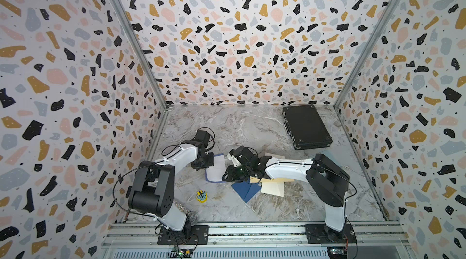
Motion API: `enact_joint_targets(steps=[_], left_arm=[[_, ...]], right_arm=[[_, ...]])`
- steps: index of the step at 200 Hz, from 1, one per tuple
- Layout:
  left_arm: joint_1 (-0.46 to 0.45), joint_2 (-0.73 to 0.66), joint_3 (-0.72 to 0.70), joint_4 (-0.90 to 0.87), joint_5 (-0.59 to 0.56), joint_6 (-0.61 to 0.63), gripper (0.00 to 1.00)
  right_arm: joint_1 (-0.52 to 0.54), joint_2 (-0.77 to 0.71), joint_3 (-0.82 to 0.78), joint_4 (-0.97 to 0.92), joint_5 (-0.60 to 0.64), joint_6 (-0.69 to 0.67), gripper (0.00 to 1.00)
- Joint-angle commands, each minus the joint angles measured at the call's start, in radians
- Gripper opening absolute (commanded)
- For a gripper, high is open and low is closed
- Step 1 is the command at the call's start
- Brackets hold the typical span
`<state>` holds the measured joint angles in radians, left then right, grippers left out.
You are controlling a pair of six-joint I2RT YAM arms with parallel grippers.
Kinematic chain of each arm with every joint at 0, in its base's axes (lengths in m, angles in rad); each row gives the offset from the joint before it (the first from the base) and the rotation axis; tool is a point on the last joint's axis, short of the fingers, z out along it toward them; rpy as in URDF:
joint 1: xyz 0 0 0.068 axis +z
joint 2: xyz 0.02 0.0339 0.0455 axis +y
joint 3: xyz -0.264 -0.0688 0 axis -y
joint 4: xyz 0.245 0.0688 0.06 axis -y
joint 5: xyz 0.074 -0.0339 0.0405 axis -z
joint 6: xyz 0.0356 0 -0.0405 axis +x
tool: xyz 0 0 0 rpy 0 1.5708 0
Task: Take the letter paper out of the envelope
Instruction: Place the letter paper at the center of the board, then pick up the envelope from the envelope.
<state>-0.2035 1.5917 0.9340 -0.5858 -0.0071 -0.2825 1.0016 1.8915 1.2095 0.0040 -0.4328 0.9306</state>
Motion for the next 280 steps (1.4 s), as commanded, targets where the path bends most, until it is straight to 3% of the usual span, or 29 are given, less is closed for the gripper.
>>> enact_joint_targets(steps=[1,55,84,105,123,143,176,188,200,228,280], left_arm=[[0.004,-0.023,0.001,-0.008,-0.059,0.072,0.00],[0.004,-0.077,-0.021,-0.015,-0.111,0.109,0.00],[0.002,-0.073,-0.011,-0.049,-0.169,0.106,0.13],[0.001,-0.067,-0.006,-0.058,-0.200,0.106,0.30],[0.002,-0.057,-0.002,-0.060,-0.213,0.103,0.39],[0.002,-0.058,0.000,-0.064,-0.219,0.096,0.41],[0.001,-0.088,0.000,-0.080,-0.206,0.072,0.47],[0.002,-0.103,0.008,-0.095,-0.190,0.062,0.49],[0.002,-0.127,0.024,-0.114,-0.169,0.049,0.51],[0.001,-0.207,0.068,-0.107,-0.022,0.012,0.59],[-0.020,-0.301,-0.044,0.171,0.551,-0.135,0.68]], right_arm=[[-0.045,-0.088,-0.017,-0.038,0.020,-0.039,0.31],[-0.116,-0.177,-0.049,-0.166,0.052,-0.119,0.33],[-0.156,-0.256,-0.095,-0.248,0.173,-0.134,0.35],[-0.182,-0.327,-0.117,-0.328,0.287,-0.115,0.37],[-0.197,-0.391,-0.138,-0.411,0.401,-0.044,0.41],[-0.217,-0.442,-0.147,-0.530,0.497,0.095,0.45],[-0.239,-0.419,-0.106,-0.670,0.481,0.273,0.48],[-0.240,-0.400,-0.081,-0.708,0.468,0.329,0.57],[-0.239,-0.377,-0.042,-0.786,0.479,0.405,0.60],[-0.236,-0.328,0.035,-0.927,0.485,0.566,0.62],[-0.227,-0.229,0.147,-1.014,0.503,0.712,0.76]])
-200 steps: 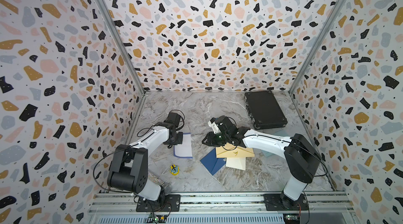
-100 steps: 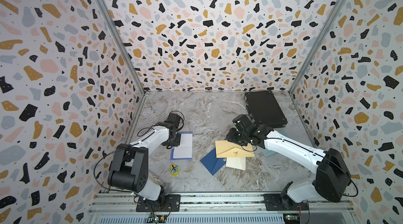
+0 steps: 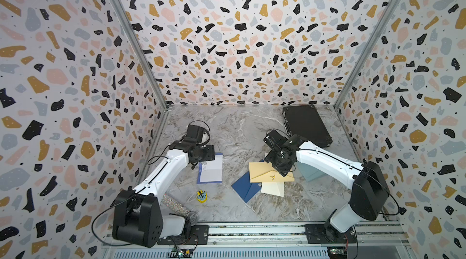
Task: Take the letter paper out of the envelope
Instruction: Pick up the envelope from the envelope.
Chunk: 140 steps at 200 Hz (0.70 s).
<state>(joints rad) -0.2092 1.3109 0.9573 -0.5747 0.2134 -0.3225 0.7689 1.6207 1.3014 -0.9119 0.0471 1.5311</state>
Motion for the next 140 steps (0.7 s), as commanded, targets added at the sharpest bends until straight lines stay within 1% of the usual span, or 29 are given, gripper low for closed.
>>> enact_joint_targets(steps=[1,19,46,87,117,140], left_arm=[[-0.015,-0.021,-0.071,0.165,0.338,-0.099,0.68],[-0.026,-0.028,-0.119,0.224,0.430,-0.132,0.67],[-0.056,-0.060,-0.167,0.235,0.488,-0.135,0.66],[-0.096,-0.124,-0.229,0.218,0.485,-0.143,0.66],[-0.118,-0.151,-0.264,0.216,0.479,-0.151,0.66],[-0.127,-0.162,-0.272,0.208,0.473,-0.153,0.65]], right_arm=[[0.006,0.045,0.055,-0.098,0.023,0.113,0.77],[0.006,0.090,0.067,-0.093,-0.017,0.146,0.77],[0.005,0.114,0.048,-0.083,-0.043,0.208,0.78],[0.005,0.143,0.023,-0.061,-0.041,0.272,0.80],[0.006,0.147,-0.029,-0.016,-0.068,0.340,0.78],[0.005,0.145,-0.046,-0.004,-0.063,0.373,0.78]])
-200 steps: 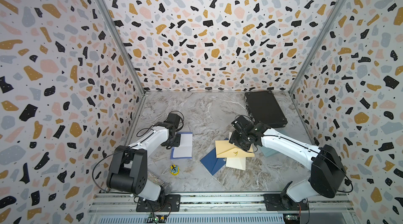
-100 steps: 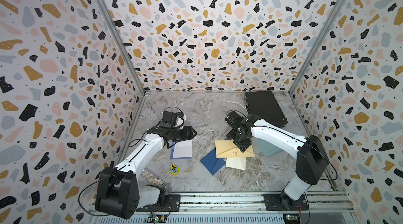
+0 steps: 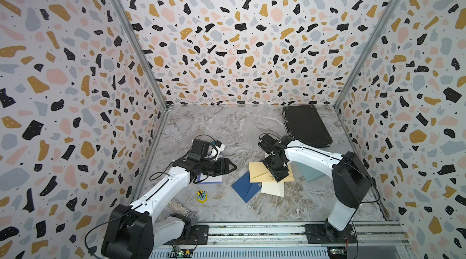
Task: Take the letter paper out of the envelope
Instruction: Pick up the envelope from the envelope.
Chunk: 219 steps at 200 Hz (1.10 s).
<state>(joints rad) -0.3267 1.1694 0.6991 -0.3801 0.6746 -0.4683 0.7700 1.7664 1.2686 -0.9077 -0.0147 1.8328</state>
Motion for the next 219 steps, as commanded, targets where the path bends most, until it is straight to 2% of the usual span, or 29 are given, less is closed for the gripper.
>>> enact_joint_targets(steps=[1,51,105,133,169,185,200,219], left_arm=[[-0.010,-0.020,-0.013,0.014,0.011,-0.007,0.65],[-0.015,-0.019,-0.007,-0.004,0.005,0.000,0.63],[-0.018,-0.024,-0.005,-0.017,0.017,-0.002,0.58],[-0.024,-0.012,-0.001,-0.006,0.022,-0.010,0.56],[-0.028,0.005,-0.004,0.001,0.027,-0.010,0.54],[-0.028,0.004,0.002,0.004,0.031,-0.017,0.54],[-0.028,0.008,0.019,0.002,0.033,-0.024,0.55],[-0.028,0.028,0.063,-0.004,0.040,-0.036,0.60]], right_arm=[[0.004,0.000,-0.014,-0.008,-0.001,0.071,0.78],[0.005,0.034,-0.036,0.049,-0.031,0.140,0.77],[0.005,0.047,-0.046,0.088,-0.024,0.175,0.65],[0.004,0.036,-0.047,0.088,-0.003,0.190,0.53],[-0.004,0.012,-0.042,0.082,0.026,0.191,0.32],[-0.006,-0.013,-0.026,0.058,0.065,0.188,0.18],[-0.008,-0.040,0.001,0.020,0.113,0.166,0.01],[-0.008,-0.071,0.054,-0.059,0.167,0.130,0.00]])
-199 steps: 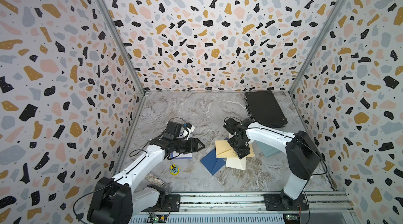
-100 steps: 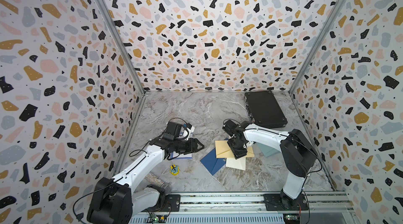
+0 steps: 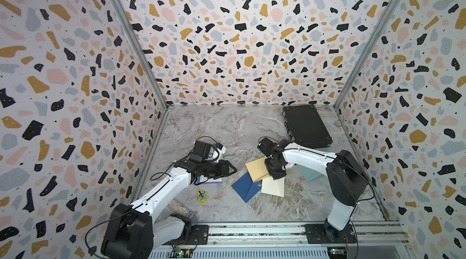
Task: Take the letter paper out of the envelope
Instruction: Pick up the envelope from the envelope.
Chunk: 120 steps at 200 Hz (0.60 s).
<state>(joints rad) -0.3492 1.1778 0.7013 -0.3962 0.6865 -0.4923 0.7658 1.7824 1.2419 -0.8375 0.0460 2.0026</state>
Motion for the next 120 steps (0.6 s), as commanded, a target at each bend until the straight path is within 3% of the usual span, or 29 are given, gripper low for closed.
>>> enact_joint_targets(steps=[1,49,74,87,100,120], left_arm=[[-0.006,0.021,0.064,0.012,0.028,-0.013,0.61],[-0.005,0.108,0.209,0.073,0.071,-0.095,0.70],[-0.005,0.159,0.307,0.086,0.102,-0.115,0.75],[-0.004,0.188,0.354,0.098,0.129,-0.123,0.78],[-0.004,0.225,0.404,0.109,0.168,-0.128,0.79],[-0.004,0.277,0.465,0.120,0.224,-0.129,0.79]], right_arm=[[-0.004,-0.088,0.084,-0.134,0.109,-0.043,0.00],[-0.014,-0.195,0.248,-0.239,0.334,-0.321,0.00],[-0.039,-0.248,0.300,-0.152,0.354,-0.628,0.00],[-0.057,-0.292,0.279,0.022,0.262,-0.928,0.00],[-0.085,-0.338,0.253,0.149,0.072,-1.177,0.00],[-0.162,-0.391,0.232,0.226,-0.281,-1.373,0.00]])
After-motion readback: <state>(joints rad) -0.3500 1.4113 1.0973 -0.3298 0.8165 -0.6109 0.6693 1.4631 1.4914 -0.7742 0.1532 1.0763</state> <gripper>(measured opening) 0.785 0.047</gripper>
